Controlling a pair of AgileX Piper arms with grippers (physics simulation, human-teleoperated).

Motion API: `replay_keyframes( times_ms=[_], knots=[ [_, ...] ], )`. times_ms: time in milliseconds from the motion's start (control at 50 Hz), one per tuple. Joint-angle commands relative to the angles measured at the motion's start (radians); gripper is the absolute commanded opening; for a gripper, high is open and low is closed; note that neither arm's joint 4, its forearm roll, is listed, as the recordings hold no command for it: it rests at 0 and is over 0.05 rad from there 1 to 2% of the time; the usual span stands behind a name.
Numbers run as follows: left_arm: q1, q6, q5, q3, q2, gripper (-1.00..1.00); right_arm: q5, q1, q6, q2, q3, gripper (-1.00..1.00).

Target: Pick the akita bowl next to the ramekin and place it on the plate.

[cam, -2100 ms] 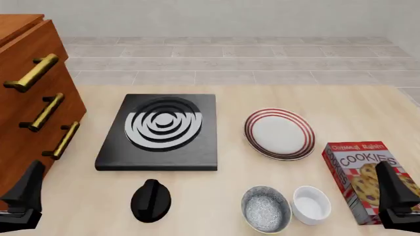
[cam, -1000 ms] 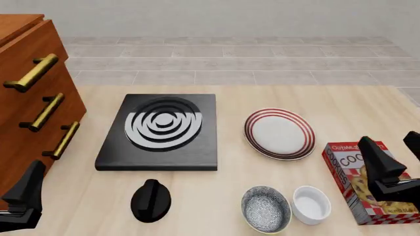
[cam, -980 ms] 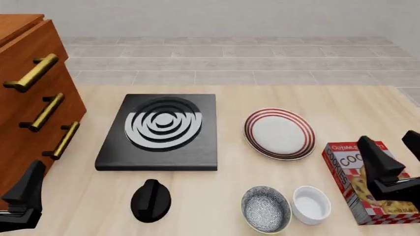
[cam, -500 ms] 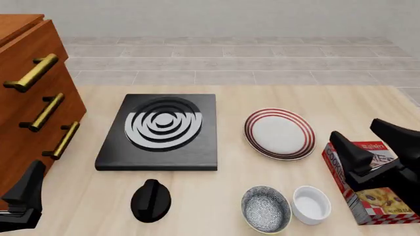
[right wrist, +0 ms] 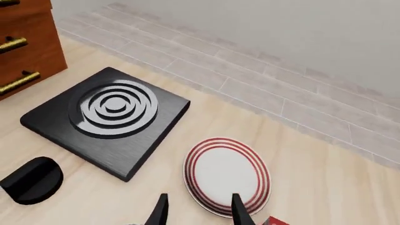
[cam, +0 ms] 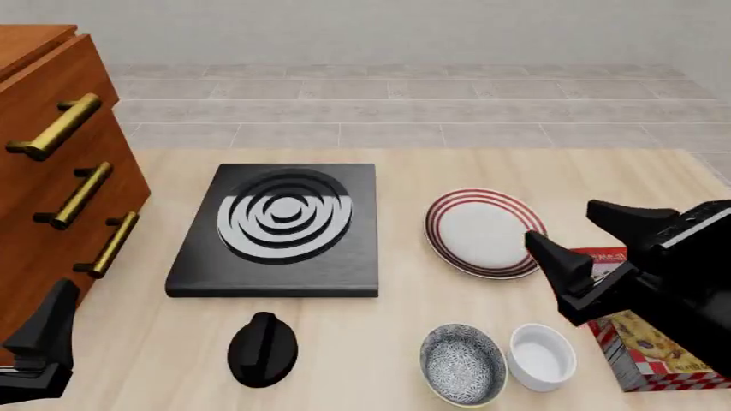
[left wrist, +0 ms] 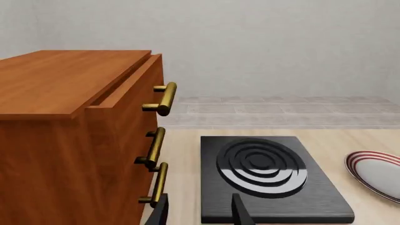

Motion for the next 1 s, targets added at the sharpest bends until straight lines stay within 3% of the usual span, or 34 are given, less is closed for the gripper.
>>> replay_keyframes(
  times_ms=[20,660,1000],
  knots=[
    [0.000,0.000,0.000,0.000,0.000,1.00,0.019,0.061,-0.017,0.084,-0.036,1.00],
    [0.000,0.000,0.000,0.000,0.000,1.00,0.109,0.154,-0.037,0.361,-0.220,1.00],
    [0.000,0.000,0.000,0.000,0.000,1.00,0.140,0.183,-0.048,0.450,-0.239,1.00]
  ],
)
